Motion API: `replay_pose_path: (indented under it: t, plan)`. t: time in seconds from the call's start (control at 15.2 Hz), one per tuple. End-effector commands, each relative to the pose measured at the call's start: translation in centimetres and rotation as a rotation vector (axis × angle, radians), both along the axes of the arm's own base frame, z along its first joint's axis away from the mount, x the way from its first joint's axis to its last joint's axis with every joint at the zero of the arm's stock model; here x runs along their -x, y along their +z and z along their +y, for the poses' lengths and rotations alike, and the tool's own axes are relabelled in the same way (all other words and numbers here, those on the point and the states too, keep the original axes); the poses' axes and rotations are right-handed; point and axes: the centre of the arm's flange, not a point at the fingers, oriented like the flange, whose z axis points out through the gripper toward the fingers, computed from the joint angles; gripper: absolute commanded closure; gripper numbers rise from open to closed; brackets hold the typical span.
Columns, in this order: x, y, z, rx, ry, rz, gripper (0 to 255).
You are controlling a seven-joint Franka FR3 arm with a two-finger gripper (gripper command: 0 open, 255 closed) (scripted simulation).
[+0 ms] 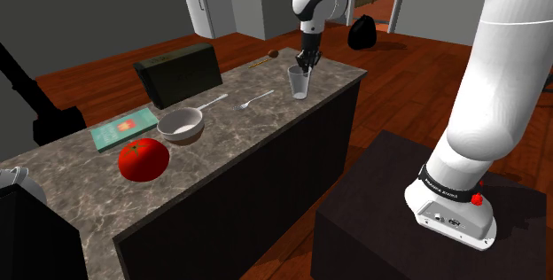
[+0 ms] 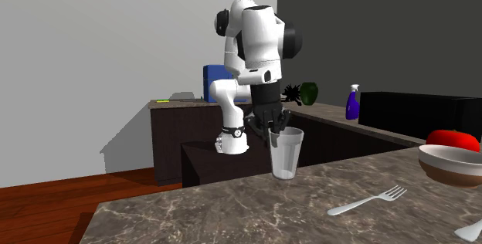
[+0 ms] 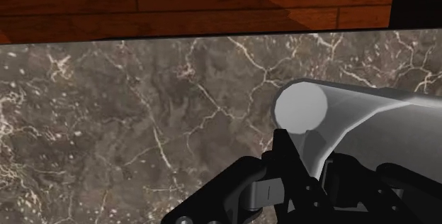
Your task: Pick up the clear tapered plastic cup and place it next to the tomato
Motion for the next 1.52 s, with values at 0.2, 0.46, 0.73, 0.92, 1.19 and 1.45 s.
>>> replay_pose_path:
  t: [0.2, 0.46, 0.73, 0.92, 1.19, 1.45]
  plan:
    - [0.1, 2.6, 0.0, 0.0, 0.0, 0.0, 255]
    - [0.1, 4.7, 0.0, 0.0, 0.0, 0.0, 255]
    - [0.1, 6.8, 0.0, 0.0, 0.0, 0.0, 255]
    - [0.1, 8.4, 0.0, 0.0, 0.0, 0.0, 255]
    - [0.1, 10.5, 0.0, 0.0, 0.0, 0.0, 255]
    - [0.1, 12.6, 0.0, 0.0, 0.0, 0.0, 255]
